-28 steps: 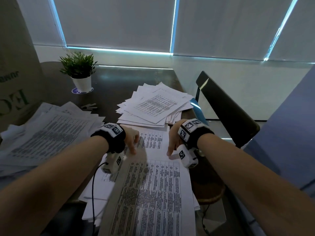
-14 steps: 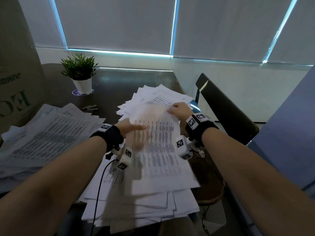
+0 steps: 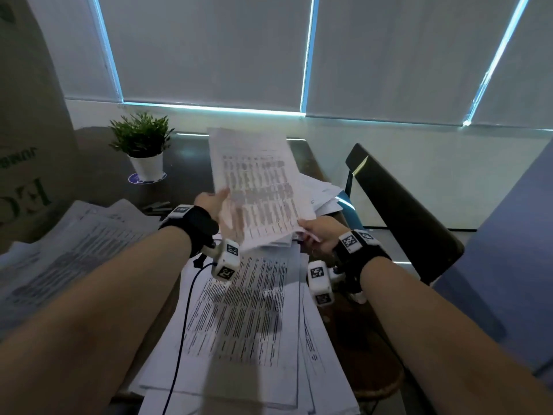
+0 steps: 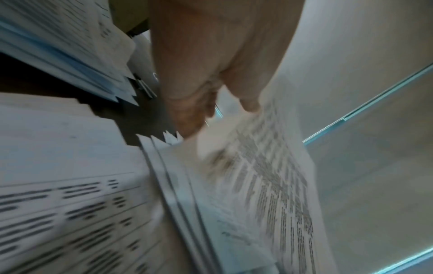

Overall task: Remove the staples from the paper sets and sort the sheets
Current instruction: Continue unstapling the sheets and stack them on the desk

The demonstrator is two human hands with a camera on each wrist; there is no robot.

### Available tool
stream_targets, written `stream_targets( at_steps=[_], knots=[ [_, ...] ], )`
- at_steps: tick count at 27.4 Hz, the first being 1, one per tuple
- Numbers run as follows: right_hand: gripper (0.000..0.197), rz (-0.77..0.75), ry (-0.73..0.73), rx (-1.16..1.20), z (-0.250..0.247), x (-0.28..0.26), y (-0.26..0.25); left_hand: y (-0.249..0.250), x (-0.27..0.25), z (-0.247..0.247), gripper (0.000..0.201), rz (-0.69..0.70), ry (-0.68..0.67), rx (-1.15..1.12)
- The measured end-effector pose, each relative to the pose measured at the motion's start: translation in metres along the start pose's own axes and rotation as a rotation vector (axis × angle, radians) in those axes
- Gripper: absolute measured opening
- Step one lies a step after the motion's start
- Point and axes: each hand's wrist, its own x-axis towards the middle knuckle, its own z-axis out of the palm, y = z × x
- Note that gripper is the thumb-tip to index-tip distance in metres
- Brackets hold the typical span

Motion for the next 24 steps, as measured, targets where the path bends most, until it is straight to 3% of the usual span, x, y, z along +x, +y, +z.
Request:
stream_targets(
  at_steps=[2,3,6,8,10,12,15,17,19,22,24],
  knots=[
    [0.024,0.052,0.028,0.158,0.006,0.005,-0.004,-0.01,0.005,-0.001,0.065,-0.126,0.07,0.234],
    [0.029,0.081,0.032,0.191,0.008,0.006,-0.006,-0.019,0.008,-0.005,0.06,-0.135,0.081,0.422],
    [0.033,0.098,0.019,0.263,0.014,0.009,-0.011,-0.037,-0.004,-0.009,0.043,-0.132,-0.091,1.044],
    [0.024,0.055,0.024,0.368,0.021,0.008,-0.014,-0.051,-0.008,-0.009,0.053,-0.176,-0.234,1.141],
    [0.013,-0.009,0.064,0.564,0.028,0.007,-0.018,-0.059,-0.013,-0.006,0.064,-0.17,-0.252,1.124],
    [0.025,-0.023,0.057,0.565,0.027,0.005,-0.018,-0.061,-0.017,-0.002,0.071,-0.148,-0.21,1.111],
    [0.016,-0.018,0.117,0.242,0.016,-0.009,-0.019,-0.065,-0.021,0.003,0.074,-0.155,-0.062,1.063],
    [0.007,-0.096,0.213,-0.328,0.003,-0.022,-0.023,-0.066,-0.024,0.009,0.079,-0.181,0.008,1.015],
    [0.011,-0.171,0.259,-1.005,-0.012,-0.038,-0.028,-0.063,-0.03,0.013,0.061,-0.133,0.034,0.95],
    [0.028,-0.006,0.065,-1.448,-0.026,-0.06,-0.022,-0.054,-0.046,0.012,0.028,-0.125,-0.067,0.997],
    [0.038,0.076,-0.072,-1.564,-0.027,-0.077,-0.014,-0.057,-0.041,0.011,0.034,-0.171,-0.203,1.116]
  ],
)
